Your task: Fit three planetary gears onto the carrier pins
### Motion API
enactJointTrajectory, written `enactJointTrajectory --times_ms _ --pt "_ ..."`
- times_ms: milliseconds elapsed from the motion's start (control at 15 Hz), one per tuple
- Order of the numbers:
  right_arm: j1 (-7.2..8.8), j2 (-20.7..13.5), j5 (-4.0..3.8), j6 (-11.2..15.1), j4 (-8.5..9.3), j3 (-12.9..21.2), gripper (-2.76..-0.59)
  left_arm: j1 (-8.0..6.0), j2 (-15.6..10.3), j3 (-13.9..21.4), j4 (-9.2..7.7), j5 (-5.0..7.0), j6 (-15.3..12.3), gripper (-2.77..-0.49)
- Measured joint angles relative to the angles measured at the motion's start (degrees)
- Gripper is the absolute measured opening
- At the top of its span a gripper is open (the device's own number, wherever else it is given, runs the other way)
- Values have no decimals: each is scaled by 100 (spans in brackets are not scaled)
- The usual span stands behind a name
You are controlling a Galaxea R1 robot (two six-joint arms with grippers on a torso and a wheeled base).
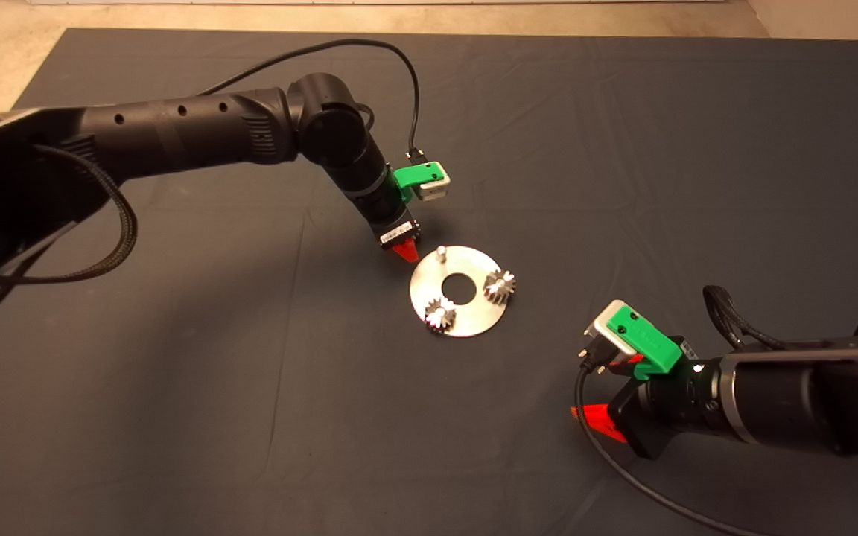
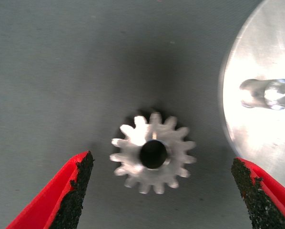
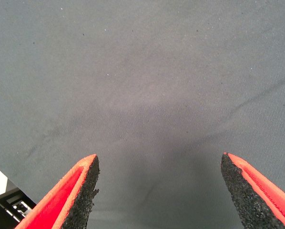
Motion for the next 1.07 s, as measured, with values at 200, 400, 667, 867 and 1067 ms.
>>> enactJointTrajectory --times_ms 200,400,667,867,1067 --pt "0 1 0 0 7 0 -147 0 -4 -74 2 -39 69 -122" --pt "30 0 -2 0 46 0 -147 0 -2 -74 2 -124 69 -122" --pt "33 0 1 0 96 0 -147 0 -2 -77 0 -270 83 -122" --pt "66 0 -2 0 112 0 -147 0 -2 -77 0 -289 85 -122" --pt "65 0 0 0 116 0 -147 2 -2 -77 0 -287 85 -133"
